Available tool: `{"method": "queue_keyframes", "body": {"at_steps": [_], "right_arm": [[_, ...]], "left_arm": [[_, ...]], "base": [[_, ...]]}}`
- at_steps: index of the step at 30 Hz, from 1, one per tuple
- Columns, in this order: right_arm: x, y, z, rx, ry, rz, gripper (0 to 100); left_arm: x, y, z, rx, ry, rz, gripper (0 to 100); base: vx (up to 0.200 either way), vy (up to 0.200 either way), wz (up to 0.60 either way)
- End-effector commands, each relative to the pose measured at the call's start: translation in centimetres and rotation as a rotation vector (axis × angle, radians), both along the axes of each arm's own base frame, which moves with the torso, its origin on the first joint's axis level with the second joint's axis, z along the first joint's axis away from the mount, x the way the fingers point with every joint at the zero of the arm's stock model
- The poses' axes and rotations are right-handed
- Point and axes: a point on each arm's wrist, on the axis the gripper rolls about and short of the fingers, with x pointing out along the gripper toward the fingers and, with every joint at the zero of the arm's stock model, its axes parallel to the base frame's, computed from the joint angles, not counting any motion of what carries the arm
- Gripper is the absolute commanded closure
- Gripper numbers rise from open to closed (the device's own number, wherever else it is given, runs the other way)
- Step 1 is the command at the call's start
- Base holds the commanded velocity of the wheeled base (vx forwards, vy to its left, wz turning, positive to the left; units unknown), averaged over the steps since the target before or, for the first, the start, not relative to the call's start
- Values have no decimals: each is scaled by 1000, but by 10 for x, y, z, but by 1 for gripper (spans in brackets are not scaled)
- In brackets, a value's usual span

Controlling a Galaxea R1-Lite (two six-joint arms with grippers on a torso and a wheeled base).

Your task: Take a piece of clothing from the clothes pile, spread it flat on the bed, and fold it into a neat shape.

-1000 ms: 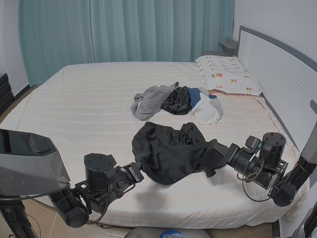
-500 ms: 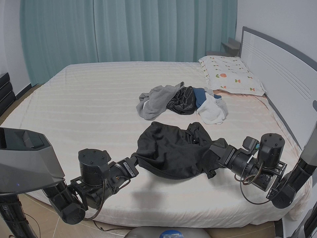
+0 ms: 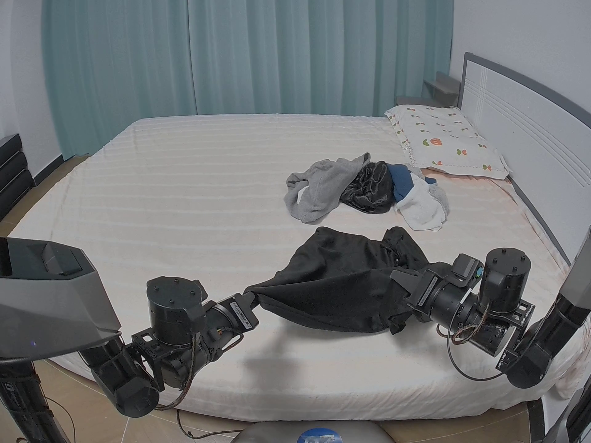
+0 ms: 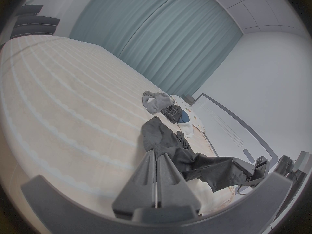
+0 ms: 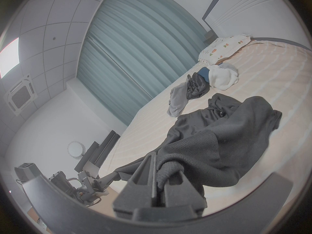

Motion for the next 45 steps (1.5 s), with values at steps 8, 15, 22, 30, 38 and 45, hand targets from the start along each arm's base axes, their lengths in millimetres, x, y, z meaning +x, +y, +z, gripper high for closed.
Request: {"method": "queue_keyframes", "body": {"at_steps": [8, 15, 22, 30, 38, 45], "right_arm": [[0, -4, 6, 1, -23, -12, 100], [1, -4, 8, 13, -44, -12, 100], [1, -5, 10, 21, -61, -16, 100], [1, -6, 9, 21, -61, -18, 100], [1, -6, 10, 21, -61, -18, 100], [-1, -7, 15, 33, -81, -20, 100]], "left_arm": [[-1, 1, 0, 2, 2, 0, 100], [-2, 2, 1, 5, 2, 2, 100], [-6, 5, 11, -12, -22, 4, 100], [-11, 10, 8, 24, -6, 7, 100], [-13, 21, 4, 33, 20, 36, 100], [-13, 22, 7, 28, 11, 38, 100]], "base": [[0, 200, 0], [0, 200, 0], [0, 200, 0], [0, 200, 0], [0, 200, 0], [0, 200, 0]]}}
